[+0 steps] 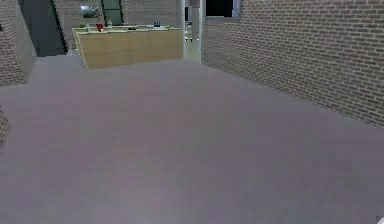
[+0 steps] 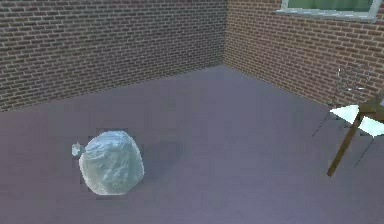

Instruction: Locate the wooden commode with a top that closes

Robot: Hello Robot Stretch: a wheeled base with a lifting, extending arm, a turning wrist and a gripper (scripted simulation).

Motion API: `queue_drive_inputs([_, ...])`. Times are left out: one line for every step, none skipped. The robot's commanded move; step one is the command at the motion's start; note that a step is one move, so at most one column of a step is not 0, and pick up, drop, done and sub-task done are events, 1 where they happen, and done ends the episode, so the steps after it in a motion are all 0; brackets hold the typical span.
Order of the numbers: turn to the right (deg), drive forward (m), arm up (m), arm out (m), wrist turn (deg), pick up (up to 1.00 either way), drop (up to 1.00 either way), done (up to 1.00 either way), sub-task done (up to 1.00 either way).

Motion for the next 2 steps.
queue_drive_inputs([0.0,1.00,0.00,0.00,0.0,0.00,0.00,0.00,0.00])
queue_drive_inputs([0.0,1.00,0.00,0.00,0.0,0.00,0.00,0.00,0.00])
